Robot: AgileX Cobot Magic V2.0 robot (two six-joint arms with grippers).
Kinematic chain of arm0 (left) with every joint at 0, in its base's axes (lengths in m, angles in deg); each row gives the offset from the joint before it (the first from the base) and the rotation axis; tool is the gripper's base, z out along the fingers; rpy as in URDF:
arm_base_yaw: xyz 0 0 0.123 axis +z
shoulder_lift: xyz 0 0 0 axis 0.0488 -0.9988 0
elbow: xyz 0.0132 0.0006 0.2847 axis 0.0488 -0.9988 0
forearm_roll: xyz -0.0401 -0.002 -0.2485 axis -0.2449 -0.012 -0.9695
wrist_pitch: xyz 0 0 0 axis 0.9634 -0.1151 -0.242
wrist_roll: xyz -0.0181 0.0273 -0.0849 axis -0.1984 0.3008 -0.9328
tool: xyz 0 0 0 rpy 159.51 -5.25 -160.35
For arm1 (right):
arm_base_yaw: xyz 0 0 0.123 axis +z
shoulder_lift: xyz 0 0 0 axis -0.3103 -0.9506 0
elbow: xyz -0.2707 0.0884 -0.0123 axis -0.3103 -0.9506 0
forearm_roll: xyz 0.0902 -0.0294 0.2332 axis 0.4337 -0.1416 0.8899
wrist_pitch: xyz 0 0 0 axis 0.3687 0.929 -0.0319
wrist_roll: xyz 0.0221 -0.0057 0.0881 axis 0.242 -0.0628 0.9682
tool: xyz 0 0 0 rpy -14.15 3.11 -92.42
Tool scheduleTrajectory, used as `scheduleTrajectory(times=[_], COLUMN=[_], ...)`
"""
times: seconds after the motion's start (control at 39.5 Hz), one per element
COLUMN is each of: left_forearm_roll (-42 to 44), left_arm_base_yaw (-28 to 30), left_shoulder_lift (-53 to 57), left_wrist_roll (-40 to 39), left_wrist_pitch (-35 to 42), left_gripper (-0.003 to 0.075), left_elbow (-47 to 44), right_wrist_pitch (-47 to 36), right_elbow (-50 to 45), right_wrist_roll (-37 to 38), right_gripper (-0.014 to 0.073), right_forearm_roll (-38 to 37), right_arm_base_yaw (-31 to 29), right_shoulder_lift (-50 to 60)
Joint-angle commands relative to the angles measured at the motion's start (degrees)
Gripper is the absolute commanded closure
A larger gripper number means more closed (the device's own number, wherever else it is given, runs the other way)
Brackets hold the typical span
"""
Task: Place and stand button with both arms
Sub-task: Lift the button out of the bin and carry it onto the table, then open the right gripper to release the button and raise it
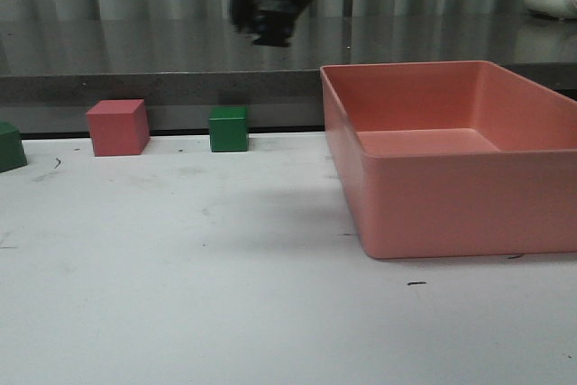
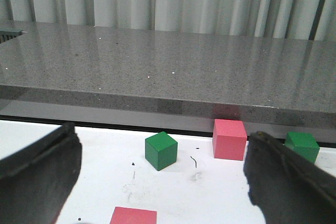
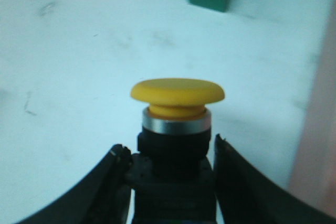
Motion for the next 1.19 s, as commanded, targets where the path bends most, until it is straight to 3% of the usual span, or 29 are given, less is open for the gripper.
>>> scheduleTrajectory(times=[0.0,0.28,0.66,0.96,1.16], left_forearm_roll=[0.1,0.1,0.1,0.0,-0.1], left_arm_base_yaw=[0.0,0.0,0.0,0.0,0.0], left_shoulder_lift=[-0.7,-0.7,-0.7,-0.7,-0.7], left_wrist_roll=[-0.7,-0.7,-0.7,-0.7,-0.7], left_wrist_pitch=[4.6,4.6,4.6,4.6,4.6], left_gripper=[0.0125,0.0125,0.0125,0.0125,0.0125], left_elbow=[2.2,2.2,2.2,2.2,2.2], right_wrist_pitch=[-0.6,1.8,1.9,1.9,2.0], right_elbow=[5.8,15.0,15.1,15.1,15.1], right_wrist_roll=[-0.3,5.6,7.9,7.9,7.9], right_gripper=[0.0356,0.0356,0.0356,0.0354,0.0210], right_forearm_roll=[0.7,2.8,2.6,2.5,2.5], right_arm_base_yaw=[3.6,6.2,5.8,5.8,5.8], right_shoulder_lift=[-0.9,-12.6,-20.8,-21.5,-21.5])
